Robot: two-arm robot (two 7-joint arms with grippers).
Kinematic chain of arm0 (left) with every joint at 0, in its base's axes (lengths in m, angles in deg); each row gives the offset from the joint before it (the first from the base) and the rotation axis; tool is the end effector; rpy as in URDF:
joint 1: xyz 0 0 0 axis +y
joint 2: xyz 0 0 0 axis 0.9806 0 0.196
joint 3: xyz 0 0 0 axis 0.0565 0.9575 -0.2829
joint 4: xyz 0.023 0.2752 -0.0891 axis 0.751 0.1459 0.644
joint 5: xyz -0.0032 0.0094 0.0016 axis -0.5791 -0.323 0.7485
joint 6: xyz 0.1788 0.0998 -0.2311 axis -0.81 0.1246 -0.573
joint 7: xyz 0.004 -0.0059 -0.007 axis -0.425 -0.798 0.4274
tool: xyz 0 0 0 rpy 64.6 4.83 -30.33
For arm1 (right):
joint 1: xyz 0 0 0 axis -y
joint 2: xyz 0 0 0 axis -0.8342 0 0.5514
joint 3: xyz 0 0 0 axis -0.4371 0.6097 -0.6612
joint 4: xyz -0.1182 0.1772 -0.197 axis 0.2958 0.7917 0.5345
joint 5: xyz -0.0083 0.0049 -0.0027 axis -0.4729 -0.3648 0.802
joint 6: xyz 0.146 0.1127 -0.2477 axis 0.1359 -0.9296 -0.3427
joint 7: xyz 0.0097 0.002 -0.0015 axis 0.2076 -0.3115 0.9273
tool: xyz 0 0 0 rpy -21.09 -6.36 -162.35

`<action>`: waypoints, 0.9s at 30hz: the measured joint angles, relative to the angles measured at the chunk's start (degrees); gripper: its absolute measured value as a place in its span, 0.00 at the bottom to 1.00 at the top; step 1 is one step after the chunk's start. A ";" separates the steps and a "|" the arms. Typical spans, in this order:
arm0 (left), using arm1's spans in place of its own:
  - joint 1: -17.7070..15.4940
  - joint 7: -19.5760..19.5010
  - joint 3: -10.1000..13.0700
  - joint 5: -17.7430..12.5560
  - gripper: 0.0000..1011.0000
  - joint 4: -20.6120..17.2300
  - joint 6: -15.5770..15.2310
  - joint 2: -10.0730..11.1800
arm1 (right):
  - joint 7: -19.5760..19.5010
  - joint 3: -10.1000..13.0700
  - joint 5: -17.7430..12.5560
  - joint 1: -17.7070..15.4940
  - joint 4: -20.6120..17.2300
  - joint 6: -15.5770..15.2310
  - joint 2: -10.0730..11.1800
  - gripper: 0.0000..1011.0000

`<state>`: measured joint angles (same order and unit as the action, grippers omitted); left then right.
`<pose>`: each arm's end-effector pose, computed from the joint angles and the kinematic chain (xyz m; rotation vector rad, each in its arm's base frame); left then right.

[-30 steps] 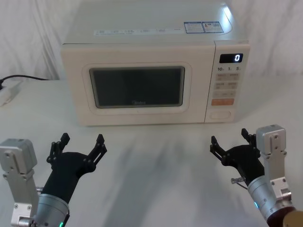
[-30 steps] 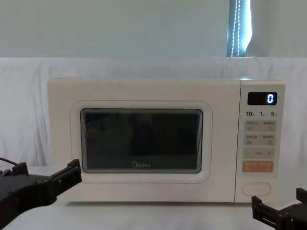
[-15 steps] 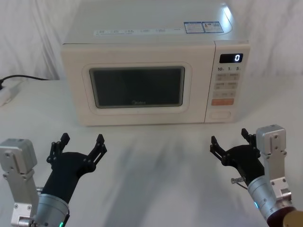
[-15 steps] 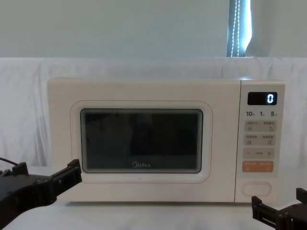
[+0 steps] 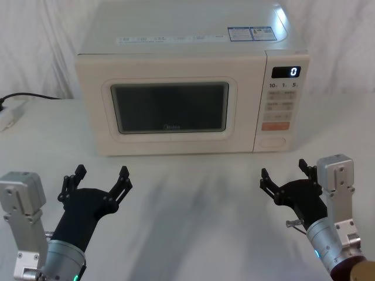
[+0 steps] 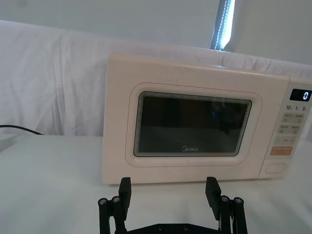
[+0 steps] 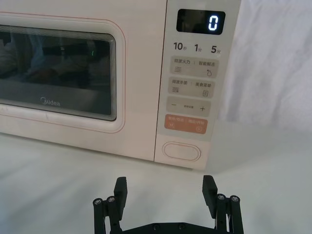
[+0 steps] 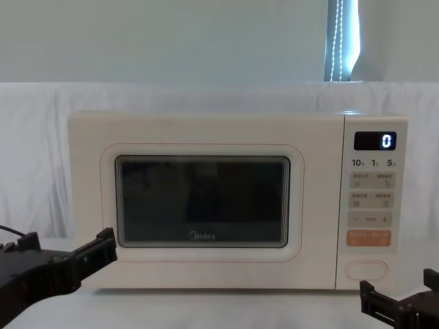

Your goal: Press the button to open the microwave door with one hand; close the microwave door with the other hand.

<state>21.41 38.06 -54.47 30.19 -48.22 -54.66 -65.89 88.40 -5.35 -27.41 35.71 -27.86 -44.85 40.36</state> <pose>0.2759 -0.0005 -0.2739 -0.1600 0.0385 1.3305 0.3361 0.0301 -0.3172 -0.0383 -0.0714 -1.3430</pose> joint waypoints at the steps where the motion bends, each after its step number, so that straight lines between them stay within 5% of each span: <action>1: 0.00 0.00 0.00 0.00 0.99 0.00 0.00 0.00 | 0.00 0.00 0.00 0.00 0.00 0.00 0.00 0.99; 27: 0.00 0.00 0.00 0.00 0.99 0.00 0.00 0.00 | 0.00 0.00 0.00 0.00 0.00 0.00 0.00 0.99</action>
<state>21.41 38.06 -54.47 30.19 -48.22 -54.66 -65.89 88.40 -5.35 -27.42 35.71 -27.86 -44.85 40.36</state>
